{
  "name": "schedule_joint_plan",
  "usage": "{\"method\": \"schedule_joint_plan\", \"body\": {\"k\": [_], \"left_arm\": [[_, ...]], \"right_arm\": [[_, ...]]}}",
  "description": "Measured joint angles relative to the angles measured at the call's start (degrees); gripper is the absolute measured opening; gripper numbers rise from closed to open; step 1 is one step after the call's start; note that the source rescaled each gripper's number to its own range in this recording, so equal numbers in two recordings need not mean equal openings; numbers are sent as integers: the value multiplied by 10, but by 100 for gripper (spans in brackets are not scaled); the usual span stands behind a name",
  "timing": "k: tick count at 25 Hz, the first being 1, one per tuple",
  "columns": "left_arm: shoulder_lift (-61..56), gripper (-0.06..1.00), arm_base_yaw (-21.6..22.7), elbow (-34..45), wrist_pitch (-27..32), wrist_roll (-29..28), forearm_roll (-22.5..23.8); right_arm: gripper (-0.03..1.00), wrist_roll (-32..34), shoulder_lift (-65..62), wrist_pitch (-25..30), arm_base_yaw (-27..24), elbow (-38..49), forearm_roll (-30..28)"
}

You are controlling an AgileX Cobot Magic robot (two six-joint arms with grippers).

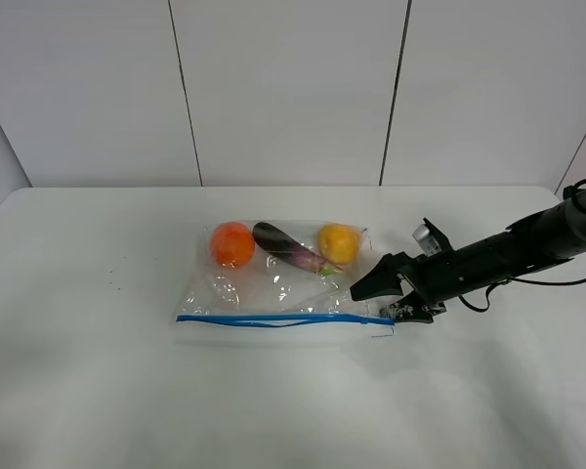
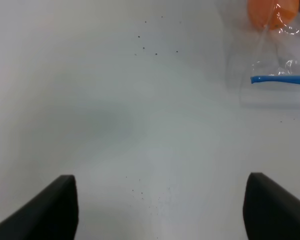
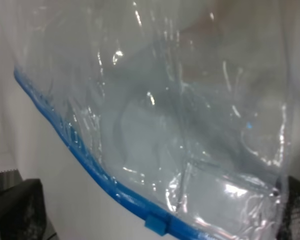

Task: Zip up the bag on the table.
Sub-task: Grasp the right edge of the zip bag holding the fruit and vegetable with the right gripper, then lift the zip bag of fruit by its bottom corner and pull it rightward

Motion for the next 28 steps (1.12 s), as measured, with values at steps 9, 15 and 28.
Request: {"method": "schedule_joint_plan", "body": {"k": [9,15,28], "left_arm": [[0,100,0,0,0,0,0],[0,100,0,0,0,0,0],[0,100,0,0,0,0,0]], "right_arm": [[88,-17,0,0,0,0,10],[63,-3,0,5,0,0,11],[0,46,0,69,0,0,7]]}}
